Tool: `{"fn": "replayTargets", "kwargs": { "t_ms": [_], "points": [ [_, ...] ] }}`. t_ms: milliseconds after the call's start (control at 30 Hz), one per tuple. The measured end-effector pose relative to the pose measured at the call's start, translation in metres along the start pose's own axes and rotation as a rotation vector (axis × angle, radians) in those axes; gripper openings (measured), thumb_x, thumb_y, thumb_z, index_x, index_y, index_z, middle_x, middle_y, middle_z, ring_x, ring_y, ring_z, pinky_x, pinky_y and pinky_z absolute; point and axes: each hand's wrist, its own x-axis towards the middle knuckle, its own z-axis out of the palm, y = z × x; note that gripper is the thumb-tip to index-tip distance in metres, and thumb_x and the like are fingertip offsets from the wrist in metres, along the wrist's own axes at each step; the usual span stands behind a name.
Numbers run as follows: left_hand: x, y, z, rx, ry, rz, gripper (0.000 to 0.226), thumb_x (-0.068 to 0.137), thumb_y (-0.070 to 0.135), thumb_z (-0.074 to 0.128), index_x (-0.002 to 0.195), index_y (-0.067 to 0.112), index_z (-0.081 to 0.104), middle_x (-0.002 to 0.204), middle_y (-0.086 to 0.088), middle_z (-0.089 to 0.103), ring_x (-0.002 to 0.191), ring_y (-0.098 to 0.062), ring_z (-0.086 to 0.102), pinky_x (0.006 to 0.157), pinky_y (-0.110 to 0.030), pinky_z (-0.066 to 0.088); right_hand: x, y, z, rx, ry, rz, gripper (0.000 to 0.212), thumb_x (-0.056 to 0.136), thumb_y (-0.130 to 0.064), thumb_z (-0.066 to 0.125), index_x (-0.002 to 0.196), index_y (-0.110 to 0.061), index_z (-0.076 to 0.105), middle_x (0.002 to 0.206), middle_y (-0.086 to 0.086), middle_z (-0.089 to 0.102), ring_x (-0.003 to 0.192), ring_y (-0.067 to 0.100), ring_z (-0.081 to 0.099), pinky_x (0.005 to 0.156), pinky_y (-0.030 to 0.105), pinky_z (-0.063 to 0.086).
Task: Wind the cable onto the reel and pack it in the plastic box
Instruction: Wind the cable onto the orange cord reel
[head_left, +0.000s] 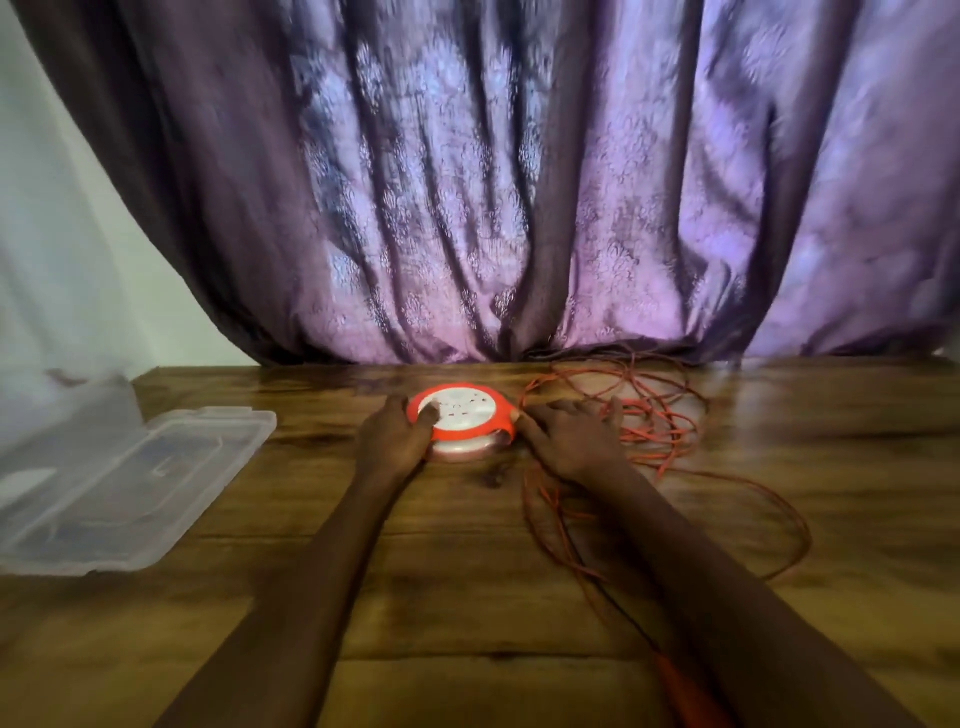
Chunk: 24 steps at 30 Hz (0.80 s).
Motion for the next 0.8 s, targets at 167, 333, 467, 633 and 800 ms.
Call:
{"fn": "replayTargets", "kwargs": {
  "t_ms": [167, 333, 467, 633, 800],
  "points": [
    [-0.029, 0.008, -0.016, -0.195, -0.022, 0.042, 0.046, 0.09, 0.039, 0.065, 0.13, 0.019, 0.055, 0.128, -0.007, 0.066, 0.116, -0.026, 0.062, 0.101, -0.037, 0.047, -0.01, -0.006, -0.008, -0.003, 0.01, -0.054, 0.052, 0.097, -0.065, 0.024, 0.124, -0.039, 0.06, 0.133, -0.004, 0.063, 0.135, 0.024, 0.042, 0.111, 0.059, 0.018],
    [-0.032, 0.016, -0.021, -0.552, -0.001, 0.096, 0.052, 0.087, 0.004, 0.07, 0.135, 0.007, 0.051, 0.135, -0.013, 0.06, 0.123, -0.028, 0.058, 0.107, -0.048, 0.045, -0.007, -0.009, -0.007, 0.119, 0.054, -0.054, 0.05, 0.096, -0.064, 0.035, 0.116, -0.03, 0.065, 0.124, 0.0, 0.067, 0.129, 0.024, 0.048, 0.111, 0.05, 0.021],
    [-0.018, 0.031, -0.018, -0.847, -0.024, 0.039, 0.06, 0.08, -0.012, 0.067, 0.135, 0.008, 0.054, 0.132, -0.011, 0.063, 0.121, -0.028, 0.061, 0.102, -0.053, 0.05, -0.002, -0.008, -0.01, 0.549, 0.113, 0.012, 0.048, 0.076, -0.068, 0.058, 0.104, -0.03, 0.068, 0.098, -0.005, 0.075, 0.097, 0.016, 0.068, 0.09, 0.035, 0.049],
    [0.008, 0.051, -0.011, -0.874, -0.112, 0.06, 0.066, 0.075, -0.015, 0.066, 0.133, 0.013, 0.056, 0.136, -0.005, 0.06, 0.124, -0.028, 0.058, 0.103, -0.053, 0.049, 0.012, -0.001, -0.008, 0.814, 0.132, 0.078, 0.045, 0.076, -0.042, 0.075, 0.117, -0.027, 0.063, 0.107, 0.001, 0.074, 0.098, 0.024, 0.069, 0.089, 0.043, 0.054],
    [0.022, 0.049, 0.003, -0.93, -0.125, 0.058, 0.064, 0.082, -0.007, 0.067, 0.14, 0.013, 0.05, 0.14, -0.004, 0.057, 0.12, -0.021, 0.059, 0.1, -0.04, 0.052, 0.028, 0.003, -0.012, 1.05, 0.083, 0.105, 0.01, 0.086, -0.027, 0.075, 0.091, -0.019, 0.073, 0.091, 0.002, 0.076, 0.085, 0.022, 0.07, 0.081, 0.043, 0.056]
  ]
}}
